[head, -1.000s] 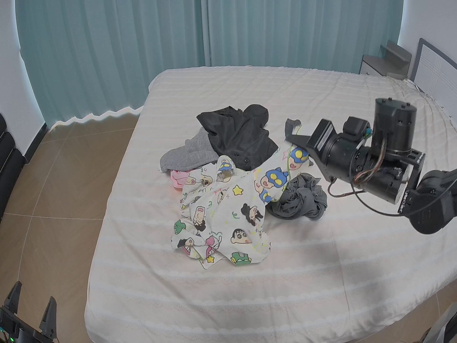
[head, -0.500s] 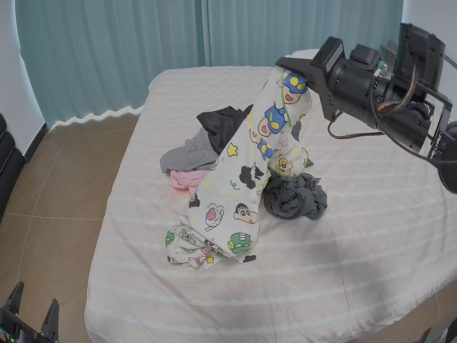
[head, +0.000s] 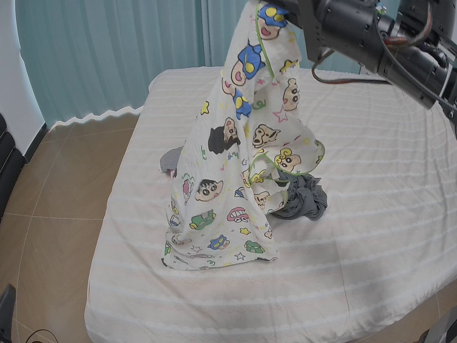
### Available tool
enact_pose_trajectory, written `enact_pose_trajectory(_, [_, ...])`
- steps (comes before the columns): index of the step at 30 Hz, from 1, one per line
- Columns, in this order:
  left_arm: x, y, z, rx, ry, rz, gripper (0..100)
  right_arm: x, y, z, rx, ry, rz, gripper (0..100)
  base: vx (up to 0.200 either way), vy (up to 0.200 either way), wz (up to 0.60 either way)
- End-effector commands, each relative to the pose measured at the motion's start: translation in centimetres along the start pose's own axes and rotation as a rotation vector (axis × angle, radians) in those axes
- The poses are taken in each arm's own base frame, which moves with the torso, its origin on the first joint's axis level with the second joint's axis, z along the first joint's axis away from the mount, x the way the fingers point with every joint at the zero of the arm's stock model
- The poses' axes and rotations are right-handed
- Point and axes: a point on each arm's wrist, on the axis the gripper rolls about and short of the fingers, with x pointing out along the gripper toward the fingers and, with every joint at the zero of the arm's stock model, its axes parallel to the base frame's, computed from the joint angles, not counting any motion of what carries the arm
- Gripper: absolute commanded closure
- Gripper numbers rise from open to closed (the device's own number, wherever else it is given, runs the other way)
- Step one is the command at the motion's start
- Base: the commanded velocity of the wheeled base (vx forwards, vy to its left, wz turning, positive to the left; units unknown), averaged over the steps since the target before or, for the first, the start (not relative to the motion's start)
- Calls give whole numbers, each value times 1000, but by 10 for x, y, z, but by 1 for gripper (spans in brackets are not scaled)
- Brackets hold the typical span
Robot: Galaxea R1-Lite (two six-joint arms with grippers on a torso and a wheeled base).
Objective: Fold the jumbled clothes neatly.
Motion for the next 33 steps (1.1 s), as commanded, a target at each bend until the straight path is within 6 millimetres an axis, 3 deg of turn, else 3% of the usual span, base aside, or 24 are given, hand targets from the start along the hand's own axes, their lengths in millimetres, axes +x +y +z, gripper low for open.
enact_pose_trajectory(1, [51, 8, 9, -78, 298, -288, 0, 21, 41, -5, -34, -7, 114, 100, 0, 0, 0])
enact_pose_trajectory(4, [77, 16, 3, -91, 418, -297, 0, 31, 47, -4, -31, -34, 113, 100, 0, 0, 0])
enact_pose_trajectory(5, [77, 16, 3, -91, 418, -297, 0, 31, 47, -4, -31, -34, 113, 100, 0, 0, 0])
enact_pose_trajectory(7, [104, 23, -6, -81, 535, -319, 0, 44, 48, -6, -28, -65, 107, 100, 0, 0, 0])
enact_pose_trajectory(12, [130, 24, -17, -9, 629, -377, 0, 56, 45, -15, -22, -77, 86, 100, 0, 0, 0])
enact_pose_trajectory(19, [181, -4, -48, 83, 760, -438, 0, 71, 26, -48, -31, -7, -53, 100, 0, 0, 0])
enact_pose_trajectory(23, [189, -20, -54, 61, 747, -437, 0, 72, 27, -51, -26, -14, -72, 100, 0, 0, 0])
enact_pose_trajectory(29, [201, -21, -78, 102, 829, -331, 0, 65, 34, -41, -23, -33, -63, 100, 0, 0, 0])
enact_pose_trajectory(33, [201, -15, -89, 140, 804, -224, 0, 52, 49, -22, -14, -69, -31, 100, 0, 0, 0])
